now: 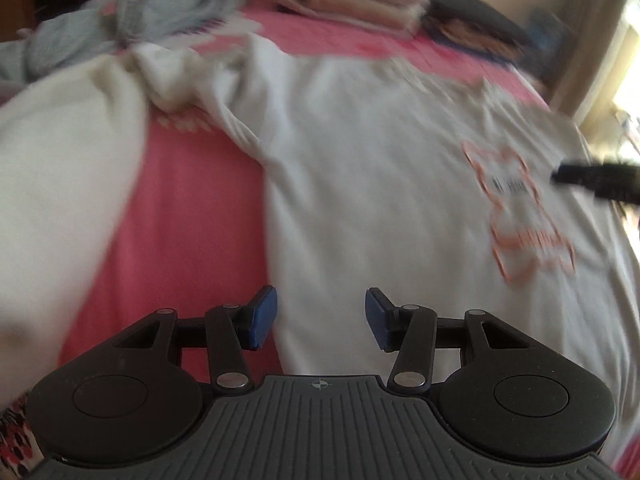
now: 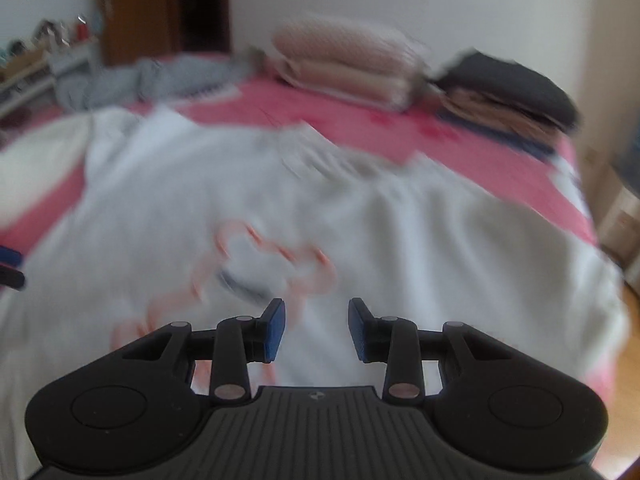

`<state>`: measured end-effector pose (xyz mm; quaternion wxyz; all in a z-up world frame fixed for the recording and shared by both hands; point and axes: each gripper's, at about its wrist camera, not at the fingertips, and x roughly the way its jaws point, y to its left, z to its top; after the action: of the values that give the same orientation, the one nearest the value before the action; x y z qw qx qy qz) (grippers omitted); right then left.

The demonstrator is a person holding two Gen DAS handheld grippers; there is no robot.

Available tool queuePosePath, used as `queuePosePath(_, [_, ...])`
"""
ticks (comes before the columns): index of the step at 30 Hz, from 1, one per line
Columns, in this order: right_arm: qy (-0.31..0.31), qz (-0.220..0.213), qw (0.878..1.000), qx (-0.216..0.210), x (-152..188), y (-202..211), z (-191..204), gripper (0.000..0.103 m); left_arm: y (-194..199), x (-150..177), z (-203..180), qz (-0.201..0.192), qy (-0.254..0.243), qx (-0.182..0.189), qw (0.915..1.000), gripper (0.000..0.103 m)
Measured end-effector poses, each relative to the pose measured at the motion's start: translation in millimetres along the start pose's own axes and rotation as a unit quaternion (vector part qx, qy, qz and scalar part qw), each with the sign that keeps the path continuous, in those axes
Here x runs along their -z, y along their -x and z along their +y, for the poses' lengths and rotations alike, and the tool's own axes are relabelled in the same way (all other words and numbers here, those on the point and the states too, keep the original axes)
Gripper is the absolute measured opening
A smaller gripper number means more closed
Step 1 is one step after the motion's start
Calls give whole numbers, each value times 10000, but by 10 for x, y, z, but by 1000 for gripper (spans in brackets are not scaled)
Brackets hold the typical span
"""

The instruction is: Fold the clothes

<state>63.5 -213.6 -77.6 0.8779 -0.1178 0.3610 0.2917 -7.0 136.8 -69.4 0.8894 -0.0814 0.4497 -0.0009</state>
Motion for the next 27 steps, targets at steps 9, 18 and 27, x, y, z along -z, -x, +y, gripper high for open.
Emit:
queuePosePath(9, [-24, -112, 9972, -743, 221, -603, 468, 39, -185, -1082, 315, -1083, -567, -1756, 9769, 54])
queuePosePath(18, [225, -659, 9960, -559, 348, -630, 580, 42, -929, -1424, 316, -604, -1815, -1689, 9669, 56])
queuePosePath(27, [104, -771, 9948, -659, 383, -668, 536, 43, -1211, -1386, 174, -637, -2547, -1943, 9451, 50])
